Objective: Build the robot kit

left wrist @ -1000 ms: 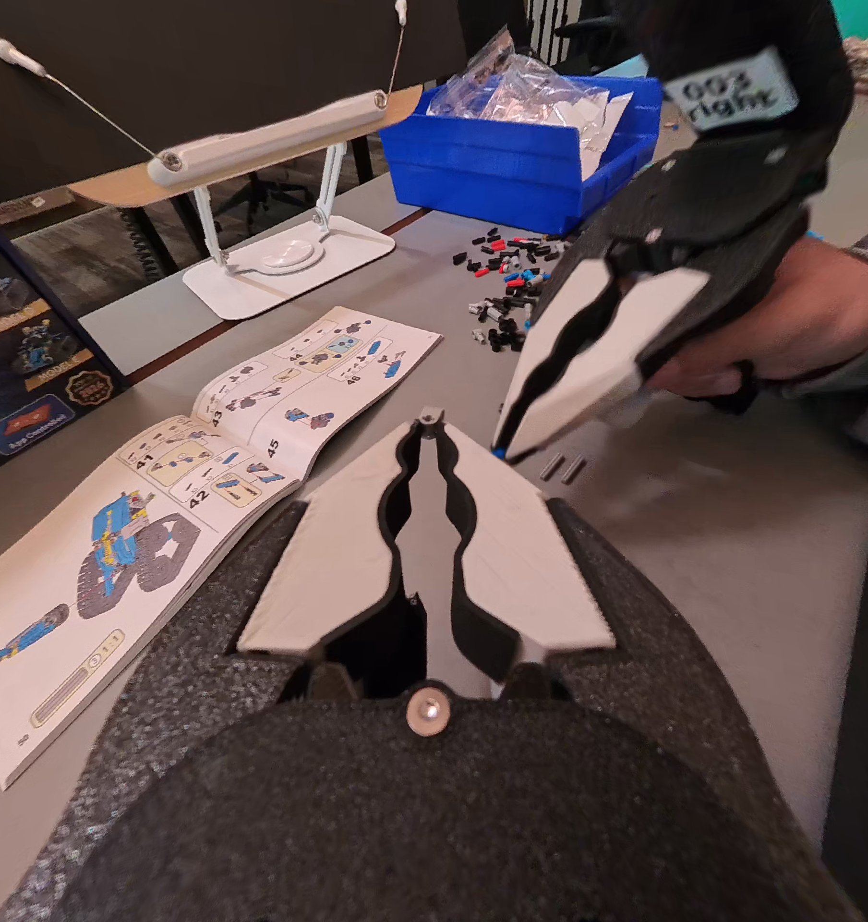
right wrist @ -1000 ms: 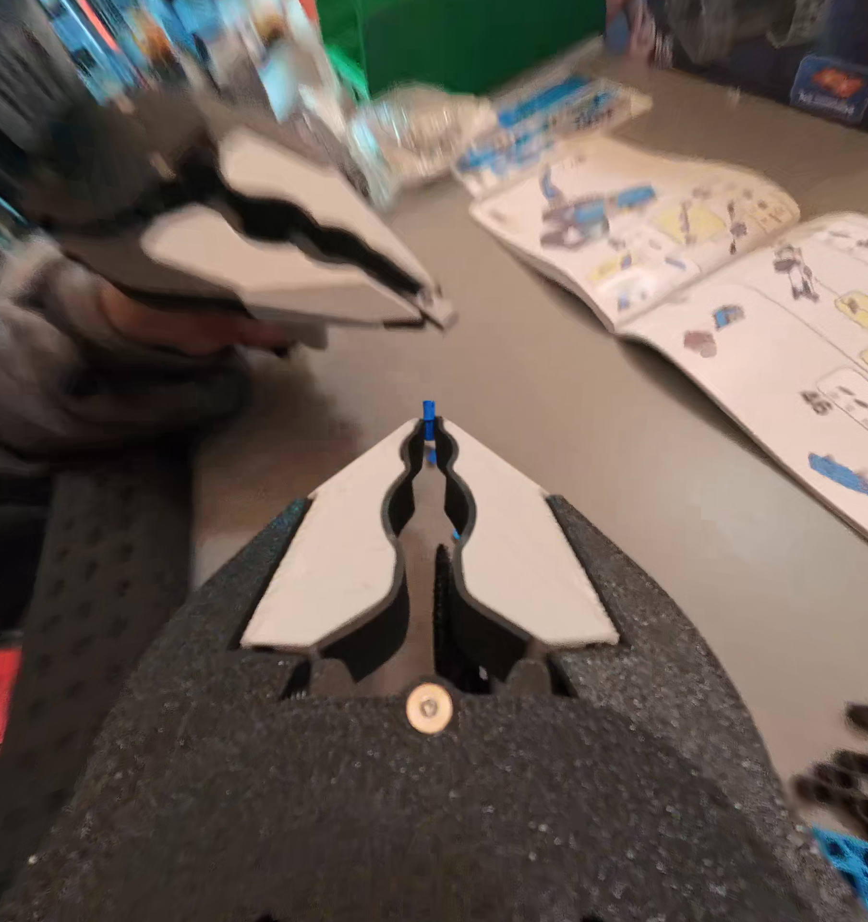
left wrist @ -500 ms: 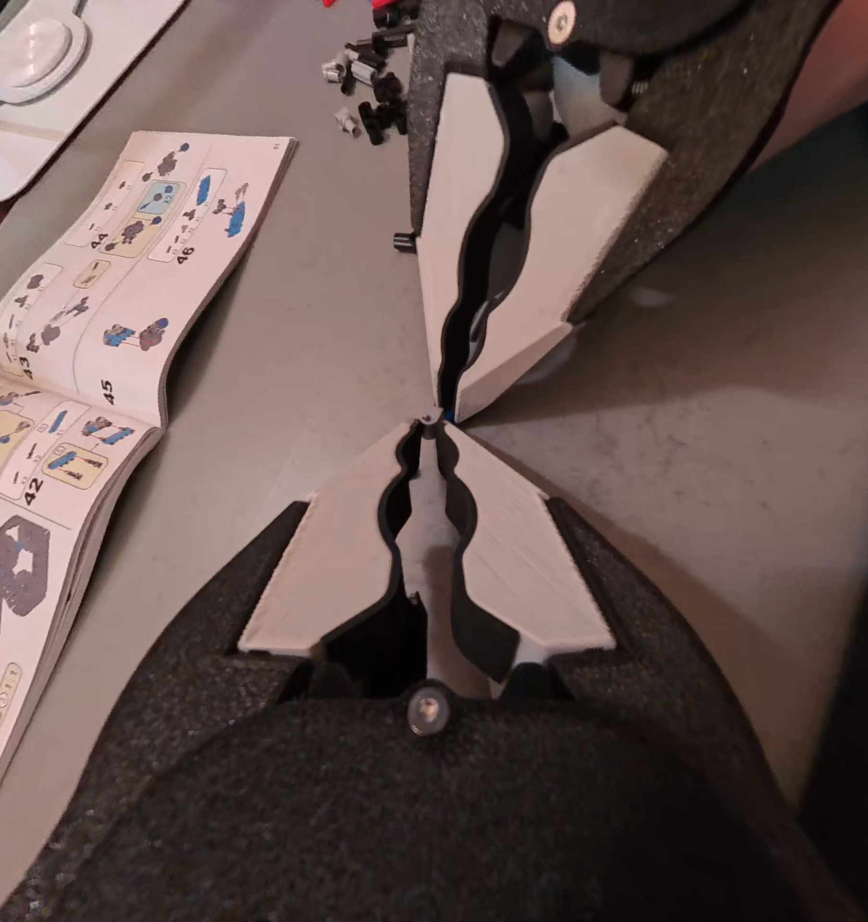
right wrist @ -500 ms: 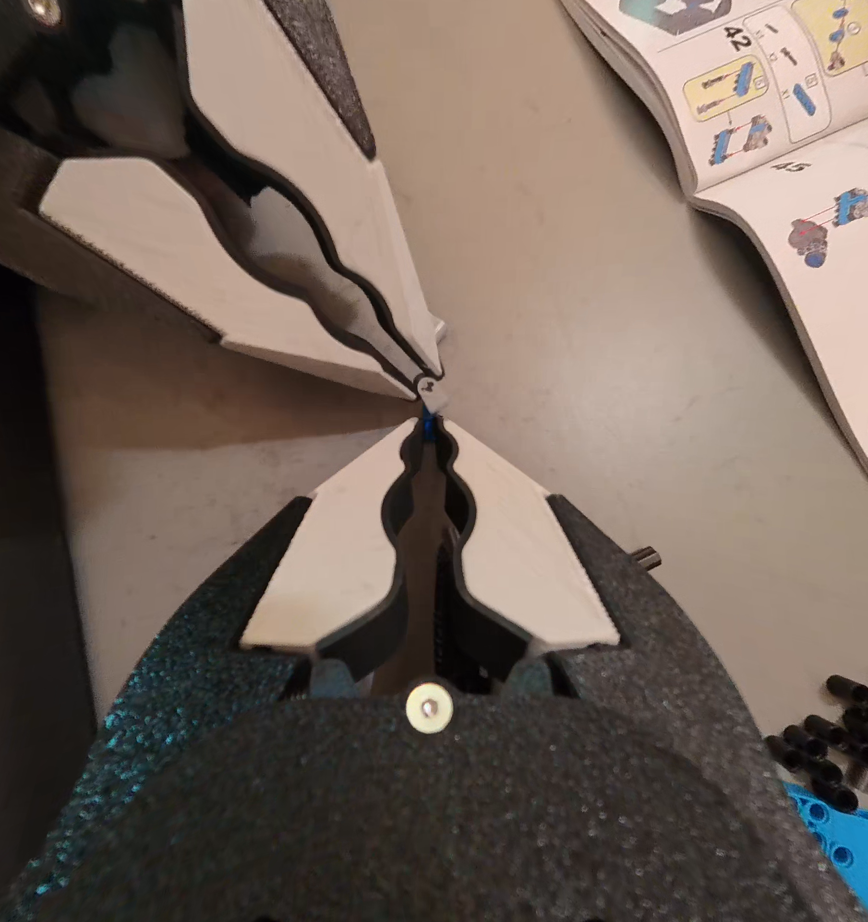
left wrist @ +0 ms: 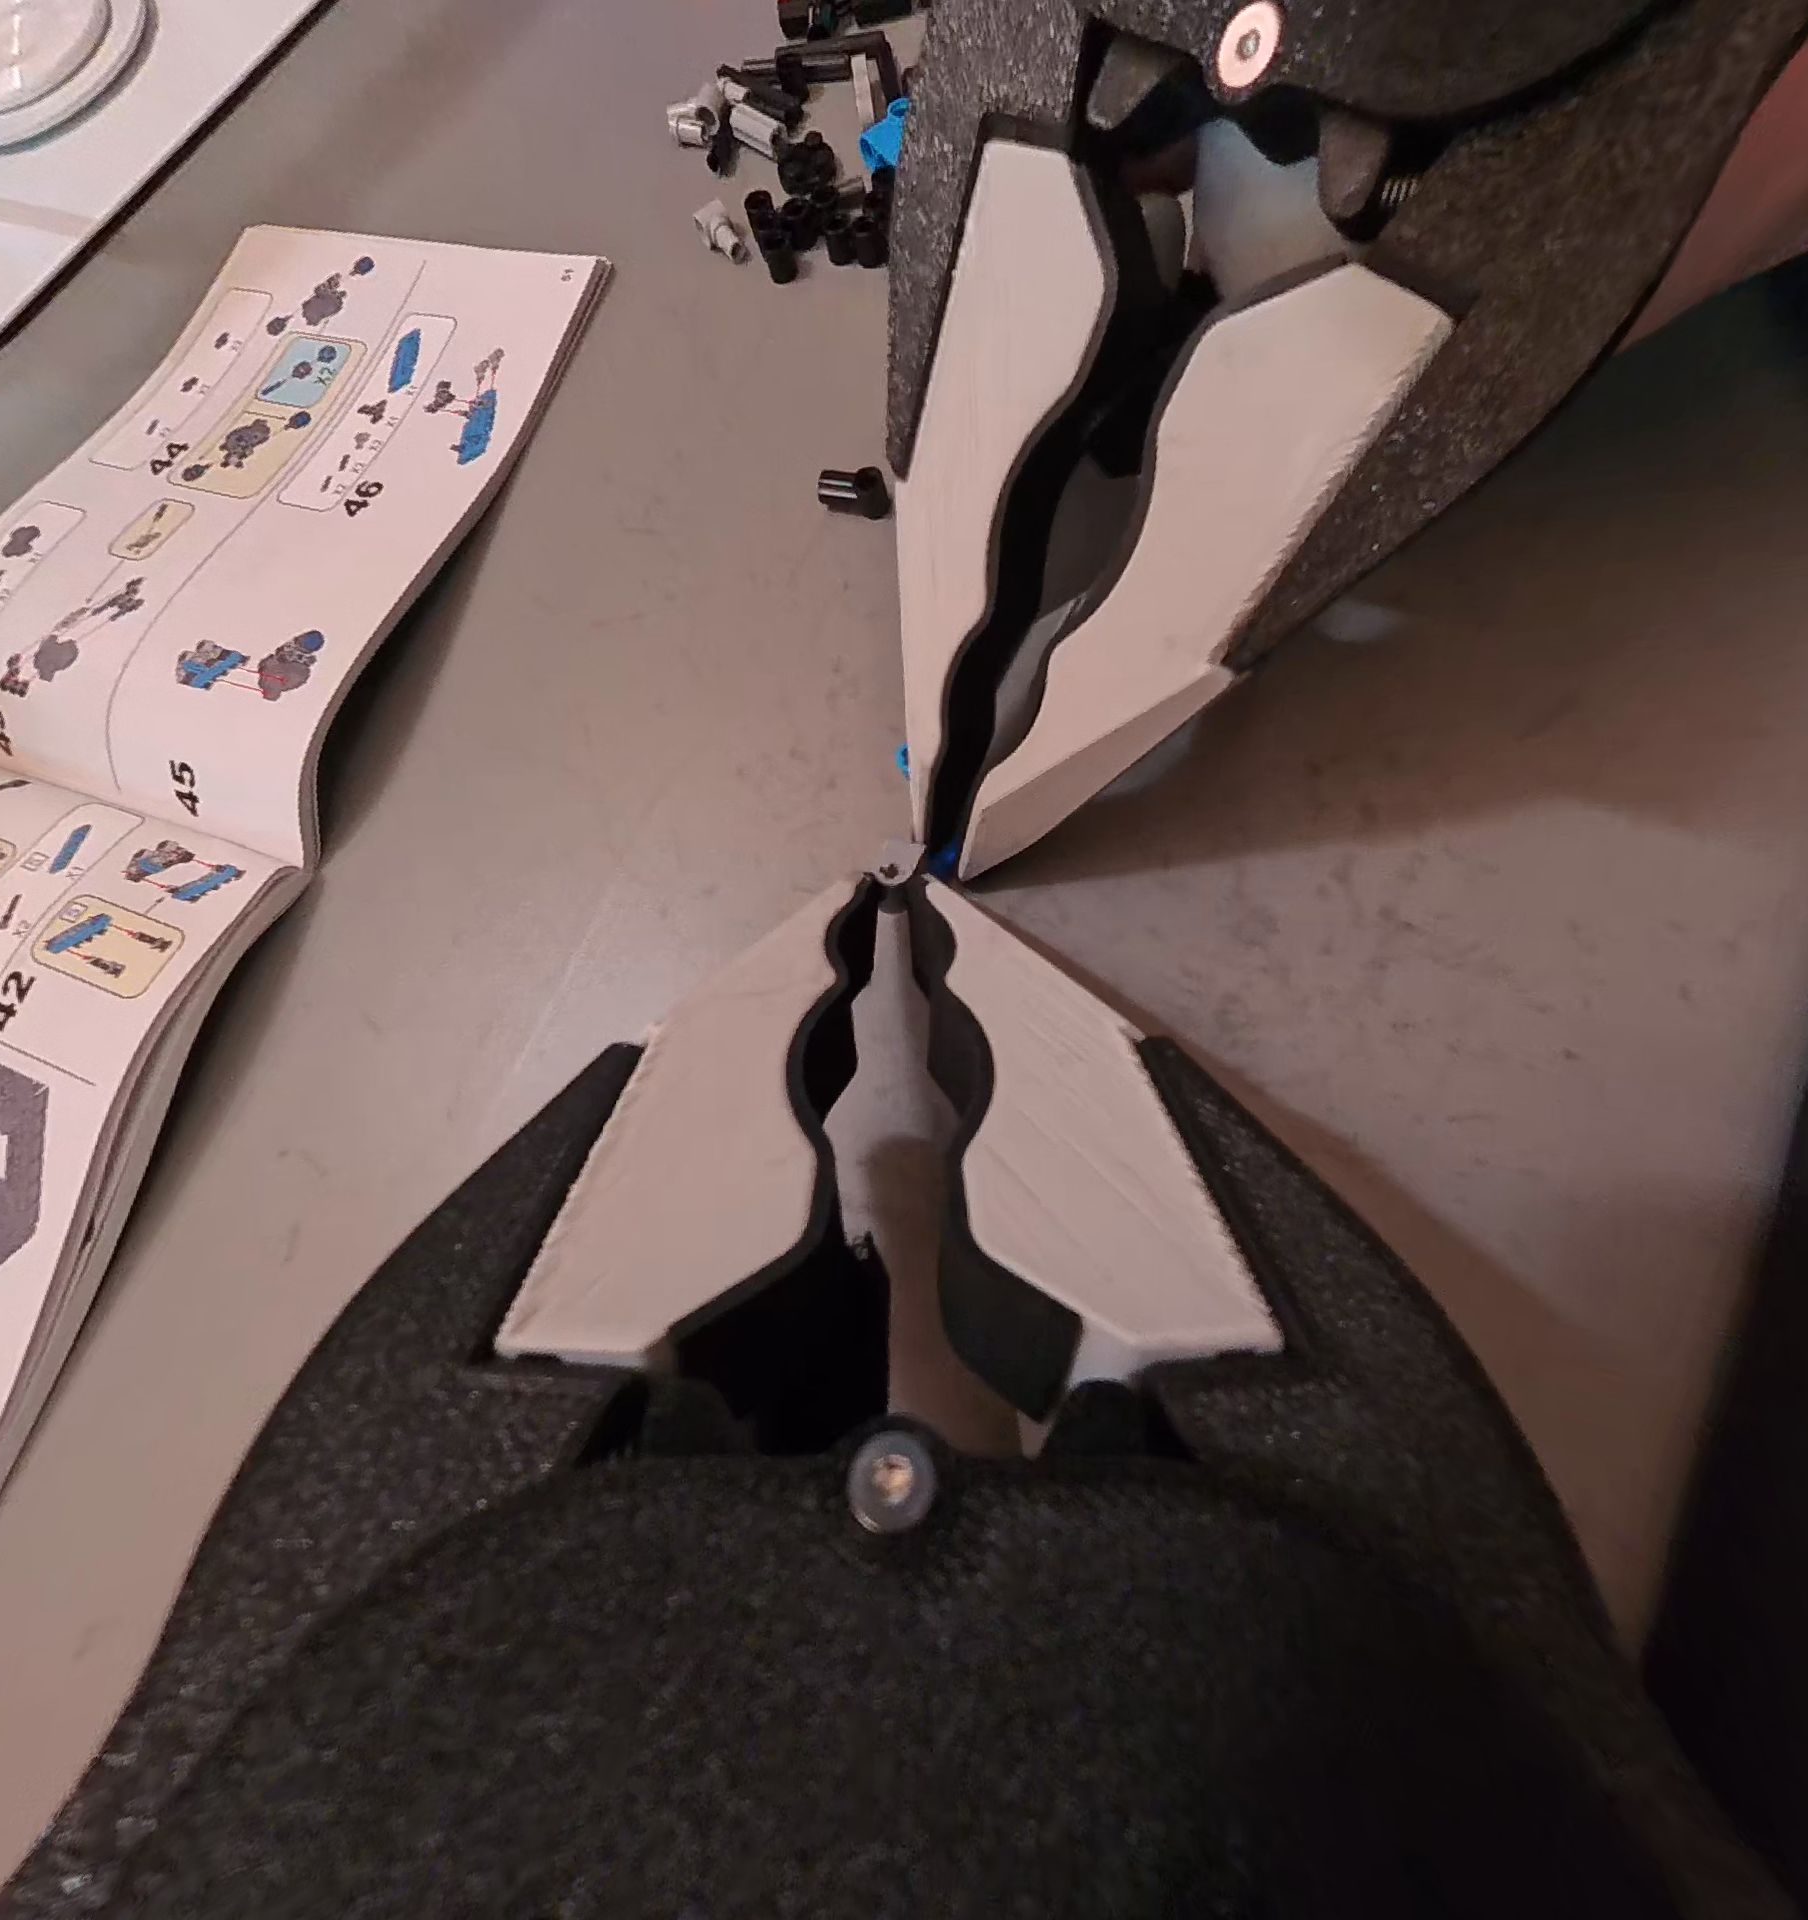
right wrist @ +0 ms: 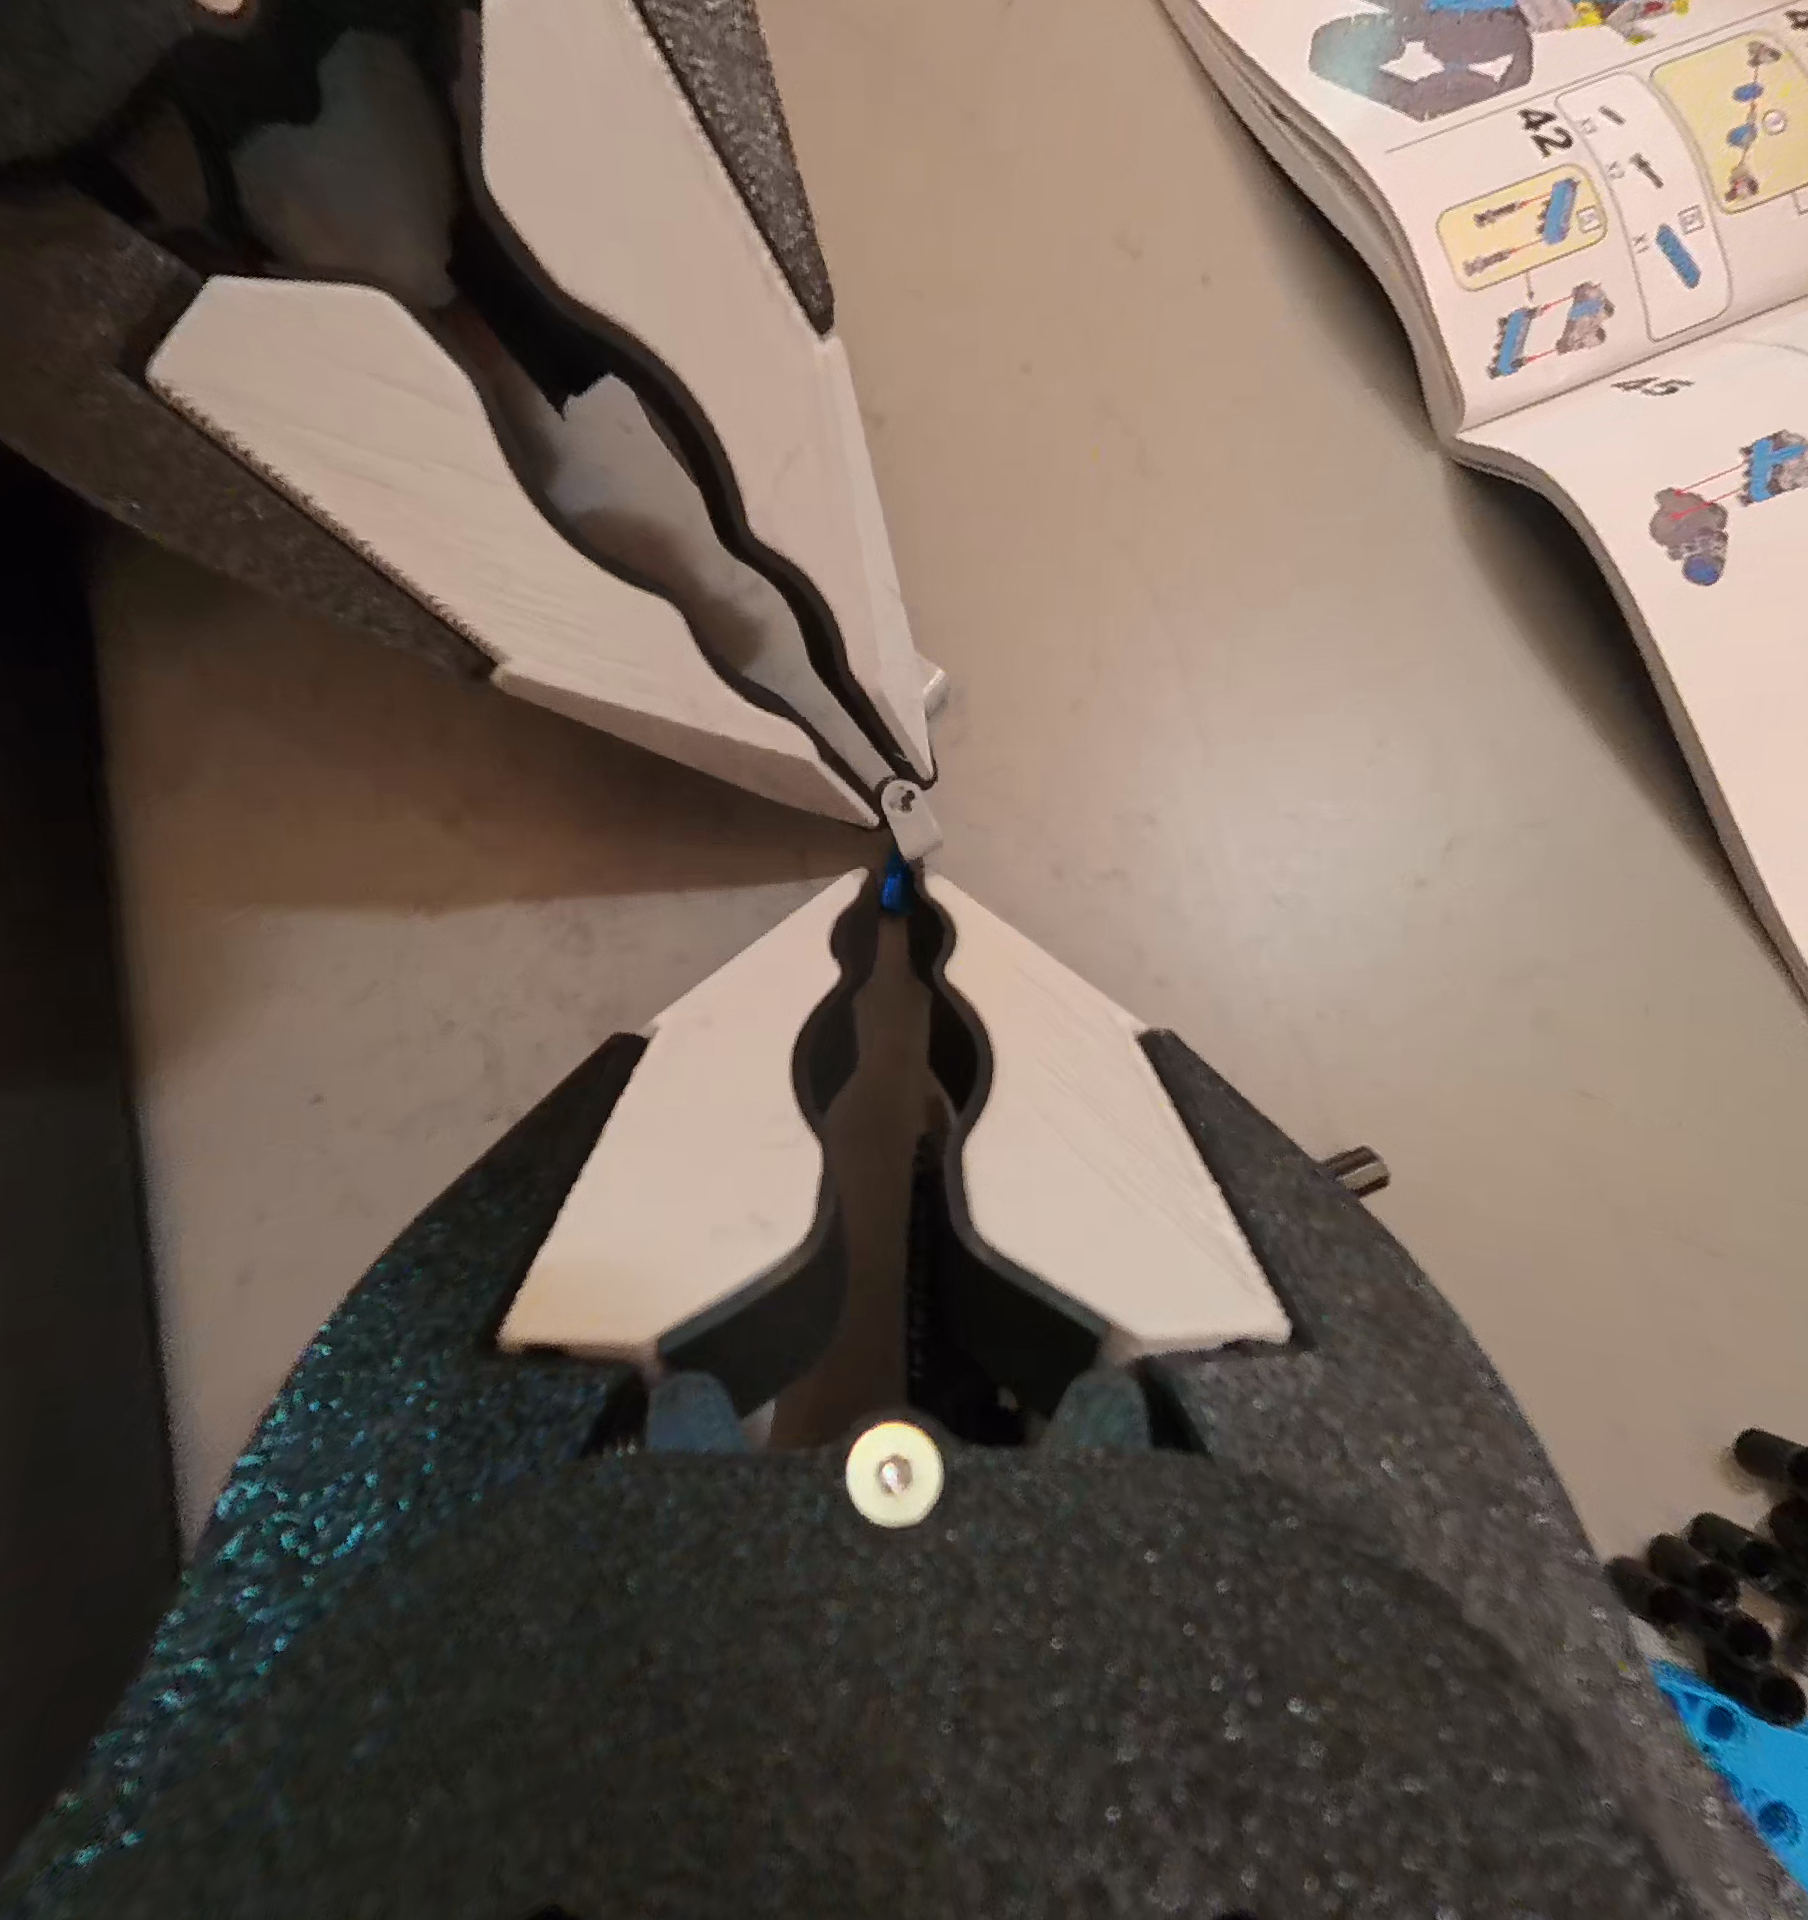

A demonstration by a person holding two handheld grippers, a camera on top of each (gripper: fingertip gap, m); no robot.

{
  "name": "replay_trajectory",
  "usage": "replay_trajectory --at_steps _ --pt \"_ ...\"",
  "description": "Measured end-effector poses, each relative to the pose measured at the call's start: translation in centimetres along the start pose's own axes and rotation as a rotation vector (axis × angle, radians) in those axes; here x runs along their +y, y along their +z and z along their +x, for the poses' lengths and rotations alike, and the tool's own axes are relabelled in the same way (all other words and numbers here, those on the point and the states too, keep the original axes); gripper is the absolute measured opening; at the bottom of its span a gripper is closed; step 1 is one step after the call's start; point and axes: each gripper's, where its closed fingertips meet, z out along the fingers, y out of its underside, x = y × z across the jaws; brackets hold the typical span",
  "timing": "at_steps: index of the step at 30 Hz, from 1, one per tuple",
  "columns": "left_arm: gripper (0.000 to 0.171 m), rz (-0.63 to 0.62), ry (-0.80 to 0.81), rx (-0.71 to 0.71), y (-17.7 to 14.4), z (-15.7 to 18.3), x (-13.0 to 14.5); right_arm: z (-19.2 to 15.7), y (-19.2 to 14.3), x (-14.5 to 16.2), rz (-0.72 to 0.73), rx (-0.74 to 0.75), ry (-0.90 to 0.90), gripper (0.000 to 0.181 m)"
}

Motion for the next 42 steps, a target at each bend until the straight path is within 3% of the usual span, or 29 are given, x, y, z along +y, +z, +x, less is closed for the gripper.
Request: replay_trajectory --at_steps 3,12,17,35,39,42 --pt "0.005 -0.027 0.024 -0.016 0.1 -0.1 0.5 0.1 -0.1 0.1 -0.010 0.002 0.009 0.003" --pt "0.005 0.057 0.005 -0.017 -0.5 -0.1 -1.2 0.6 -0.9 -0.1 -0.018 0.039 -0.012 0.003" --pt "0.005 0.002 0.041 -0.046 0.1 -0.2 -0.3 0.8 -1.5 -0.9 0.036 0.034 0.021 0.003" --pt "0.005 0.056 -0.002 -0.035 -0.4 -0.5 -1.0 0.9 -2.9 -1.8 0.098 0.025 0.017 0.003" --pt "0.005 0.103 -0.061 -0.046 -1.0 -1.3 -1.6 1.9 -4.1 -2.0 0.139 0.063 0.036 0.003" --pt "0.005 0.193 -0.182 -0.072 -2.1 -2.8 -2.7 2.2 -4.8 -4.0 0.215 0.174 -0.032 0.003"
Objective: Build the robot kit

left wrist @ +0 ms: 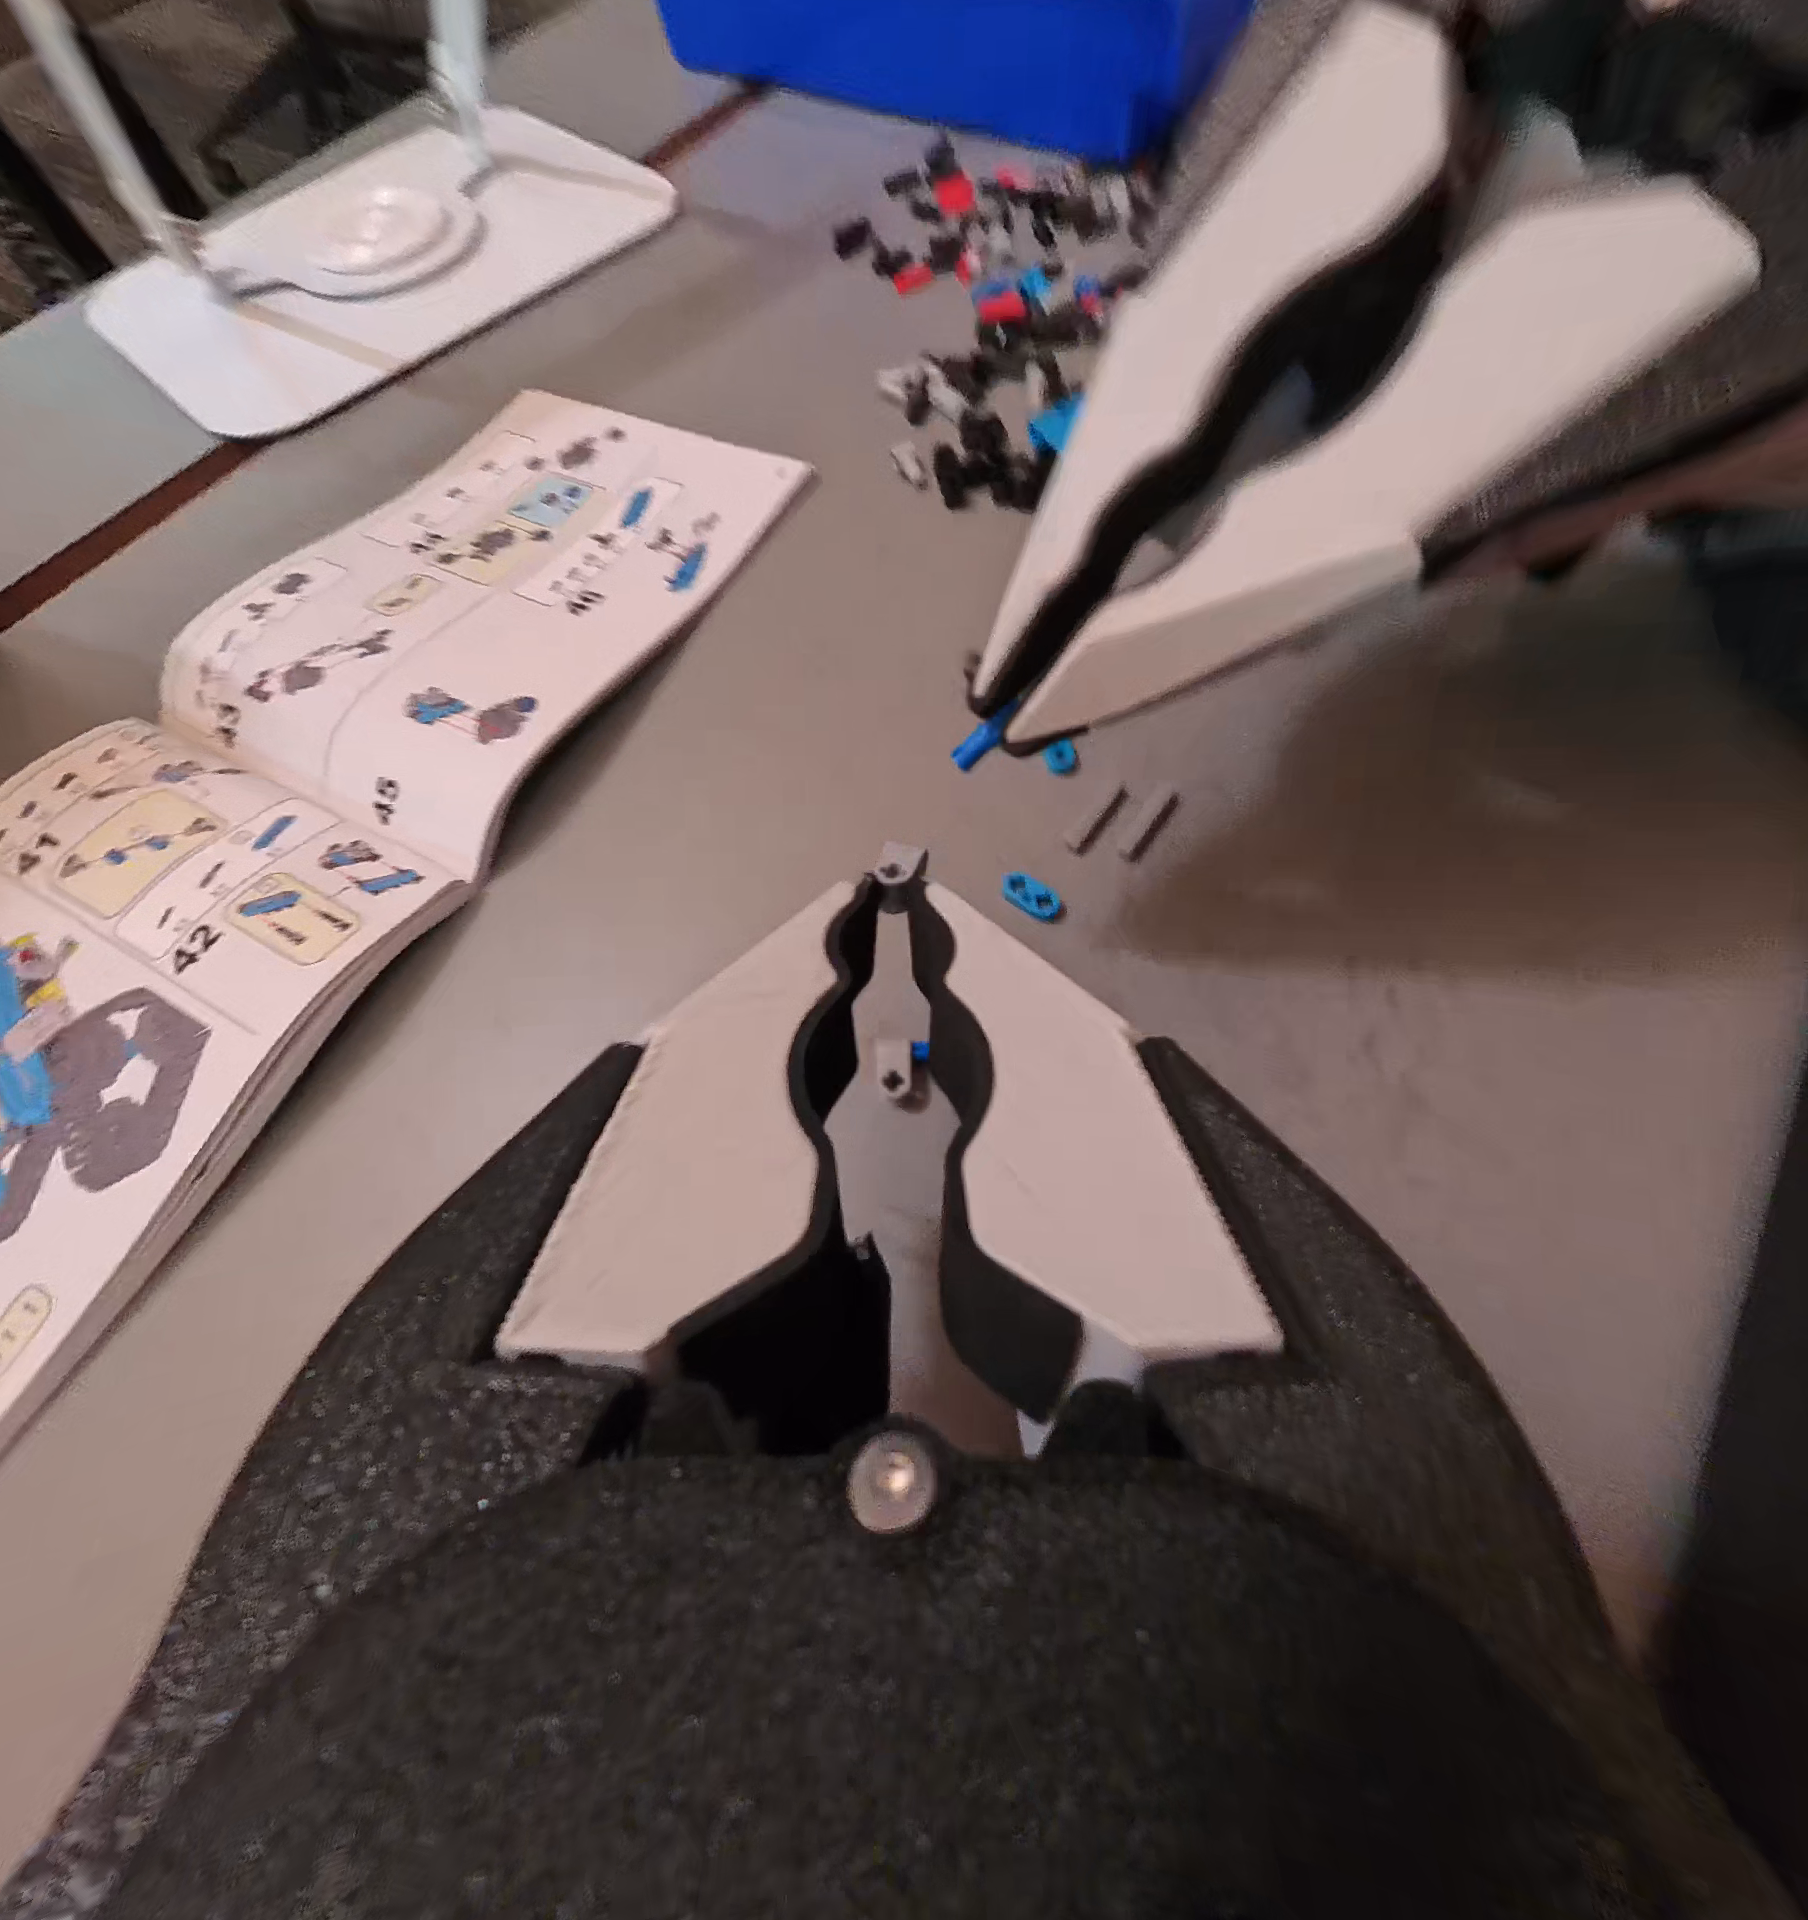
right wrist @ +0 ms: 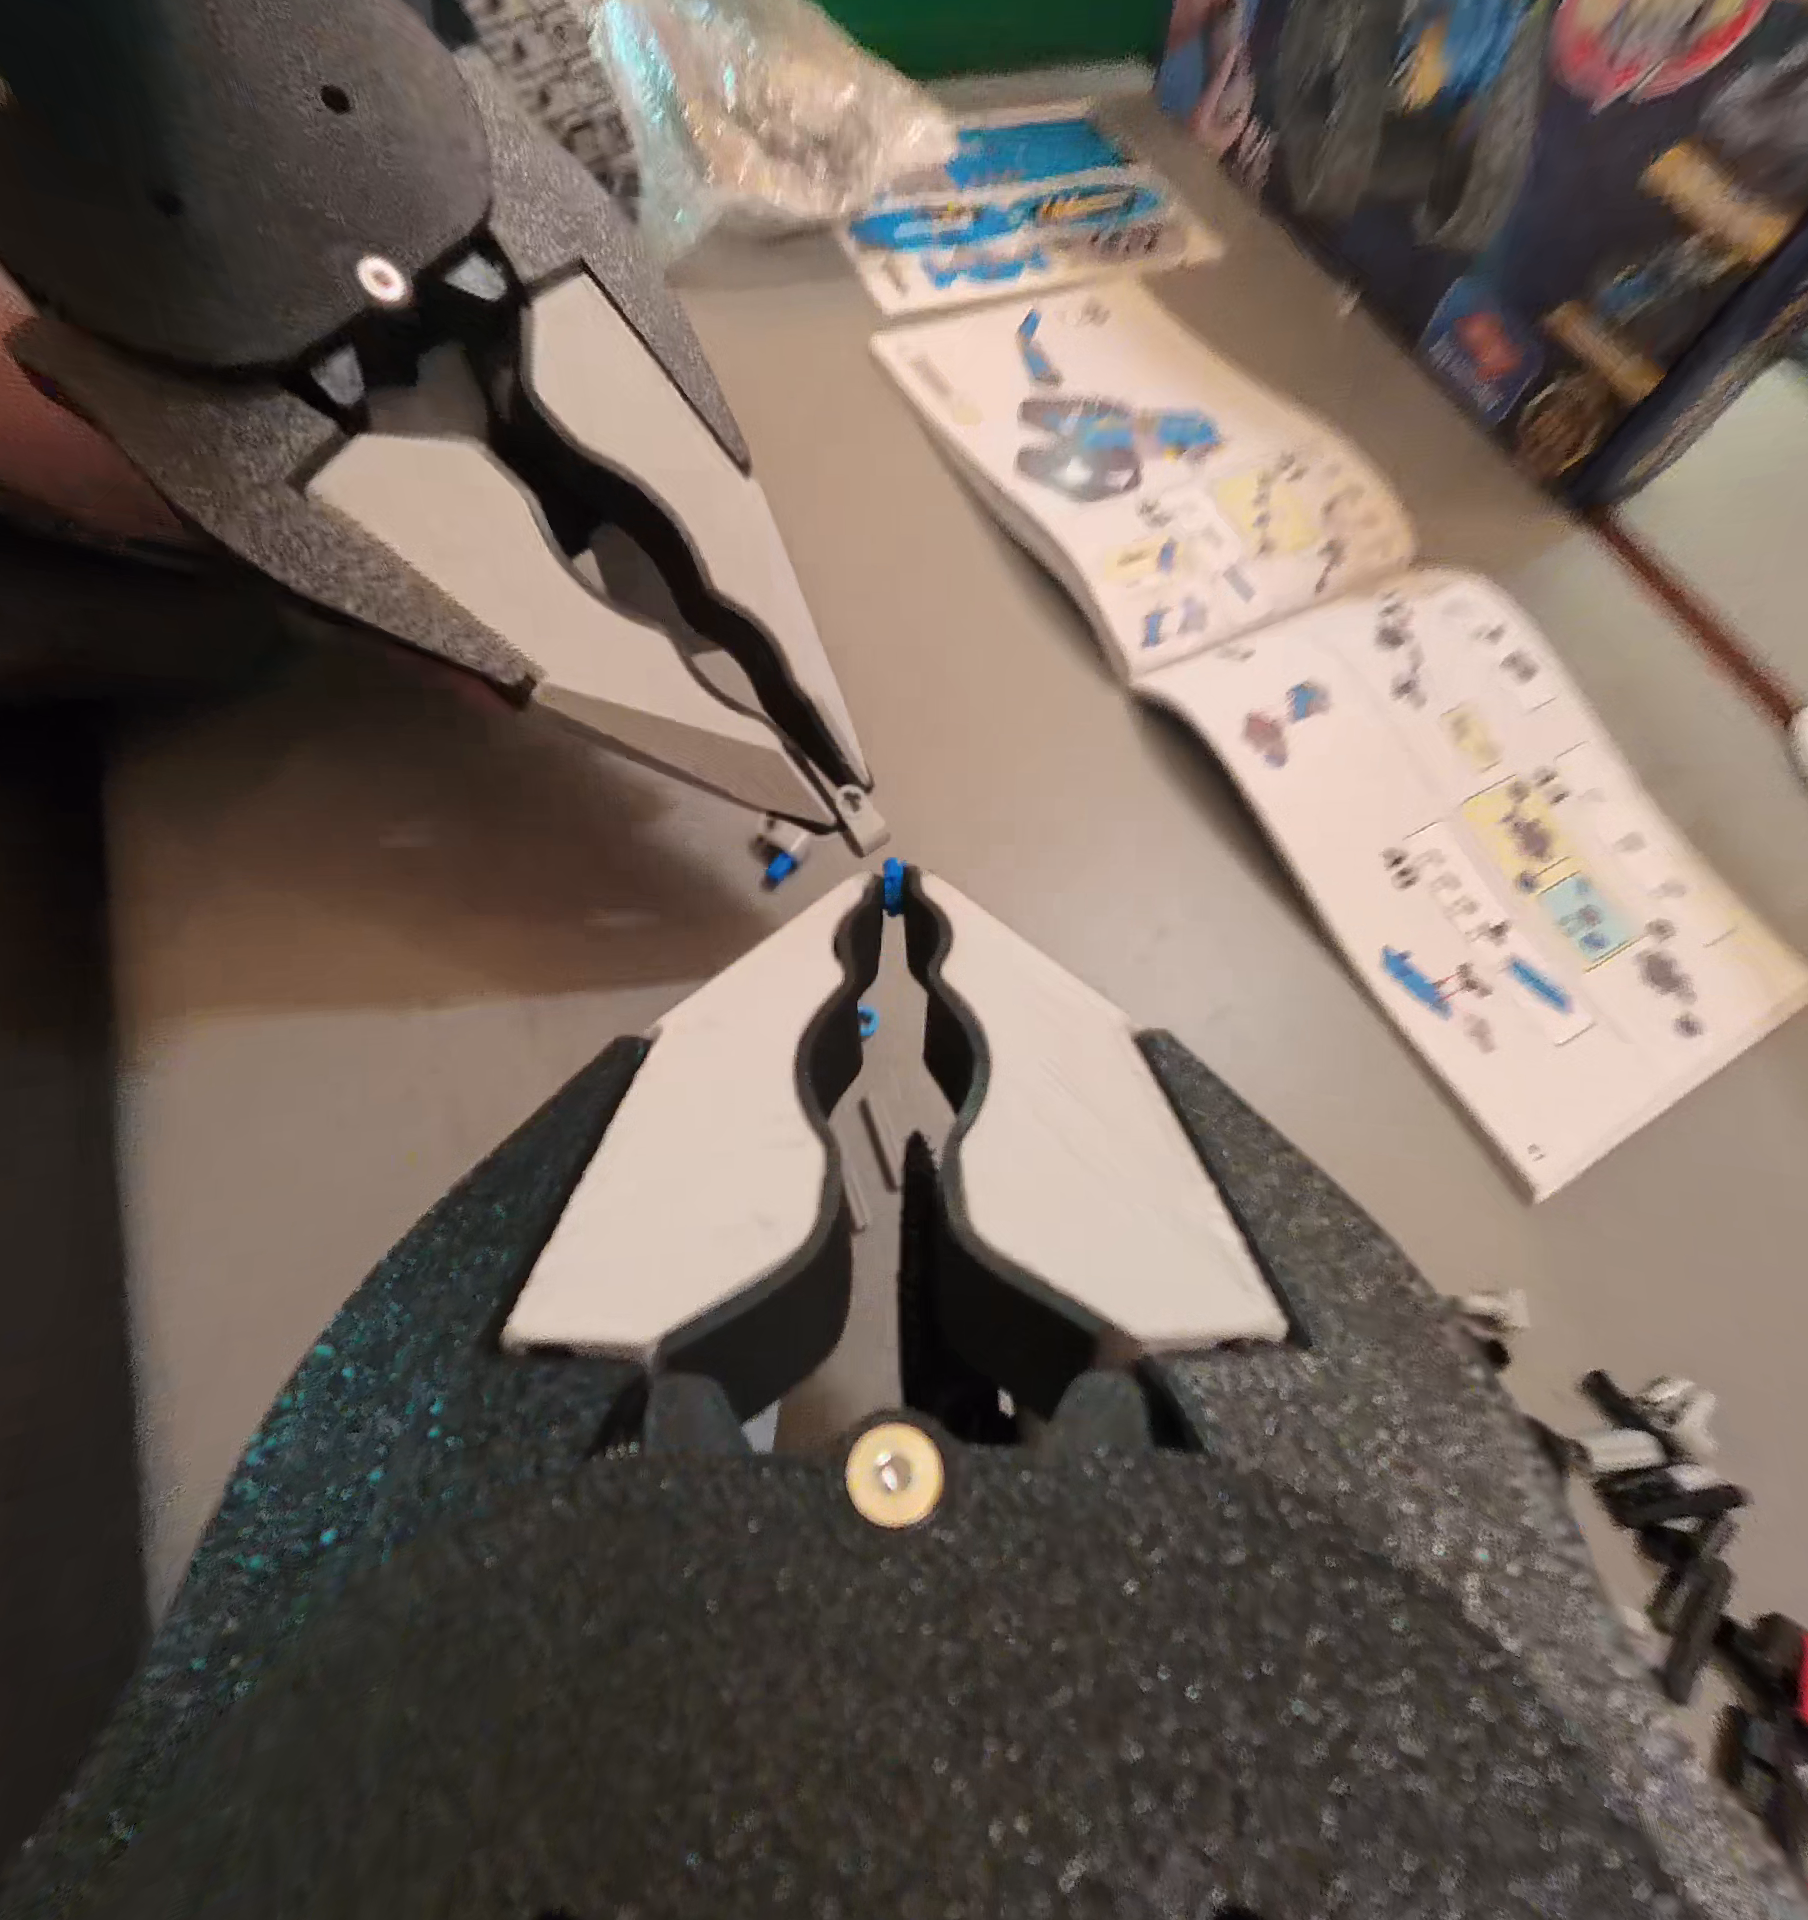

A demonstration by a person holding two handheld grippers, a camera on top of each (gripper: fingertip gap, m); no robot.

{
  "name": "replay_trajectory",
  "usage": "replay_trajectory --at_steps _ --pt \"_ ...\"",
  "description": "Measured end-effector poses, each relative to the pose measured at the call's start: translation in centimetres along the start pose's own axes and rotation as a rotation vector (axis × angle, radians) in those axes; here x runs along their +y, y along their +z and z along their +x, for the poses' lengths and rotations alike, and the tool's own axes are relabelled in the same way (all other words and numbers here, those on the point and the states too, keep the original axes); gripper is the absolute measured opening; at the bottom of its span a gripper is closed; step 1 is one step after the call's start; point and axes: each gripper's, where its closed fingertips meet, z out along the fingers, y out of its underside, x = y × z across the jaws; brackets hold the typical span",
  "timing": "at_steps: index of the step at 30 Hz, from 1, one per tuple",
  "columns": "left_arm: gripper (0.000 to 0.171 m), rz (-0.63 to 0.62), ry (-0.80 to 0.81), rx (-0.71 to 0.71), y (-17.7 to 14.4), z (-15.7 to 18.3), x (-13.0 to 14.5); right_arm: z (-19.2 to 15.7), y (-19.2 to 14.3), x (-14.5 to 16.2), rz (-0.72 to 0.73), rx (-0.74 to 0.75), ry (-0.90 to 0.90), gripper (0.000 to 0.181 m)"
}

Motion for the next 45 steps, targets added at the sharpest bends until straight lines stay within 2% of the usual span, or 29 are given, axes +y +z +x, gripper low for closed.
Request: replay_trajectory --at_steps 5,7,9,12,13,15,18,23,31,37,45 --pt "0.005 0.145 -0.225 0.003 -1.4 -2.0 -1.9 0.6 0.2 -2.4 0.043 0.198 -0.062 0.003" --pt "0.005 0.158 -0.258 0.022 -1.5 -2.1 -2.1 0.6 0.2 -3.1 0.061 0.229 -0.075 0.003" --pt "0.005 0.141 -0.263 0.010 -1.4 -2.3 -1.7 0.3 0.6 -2.5 0.018 0.215 -0.094 0.003" --pt "0.005 0.077 -0.231 -0.041 -1.1 -2.9 -0.5 0.3 0.8 1.0 -0.198 0.173 -0.162 0.003" --pt "0.005 0.067 -0.226 -0.046 -1.0 -2.9 -0.3 -0.1 0.2 1.9 -0.265 0.127 -0.183 0.003" --pt "0.005 0.070 -0.233 -0.035 -0.9 -2.9 -0.3 -2.1 -1.9 4.9 -0.467 -0.056 -0.197 0.003" --pt "0.005 0.066 -0.227 -0.046 -1.0 -3.2 -0.3 -1.9 -6.8 9.1 -0.771 -0.104 -0.110 0.003" --pt "0.005 0.068 -0.220 -0.035 -1.2 -2.9 -0.5 -1.8 -10.7 12.9 -1.043 -0.096 0.013 0.003" --pt "0.005 0.067 -0.204 -0.039 -1.3 -2.8 -0.6 -2.1 -11.6 13.9 -1.131 -0.084 0.039 0.004" --pt "0.005 0.063 -0.205 -0.038 -1.3 -2.8 -0.6 -2.0 -11.6 14.1 -1.143 -0.084 0.036 0.004" --pt "0.005 0.049 -0.185 -0.041 -1.2 -2.7 -0.4 -2.0 -11.4 14.0 -1.117 -0.081 0.040 0.018"
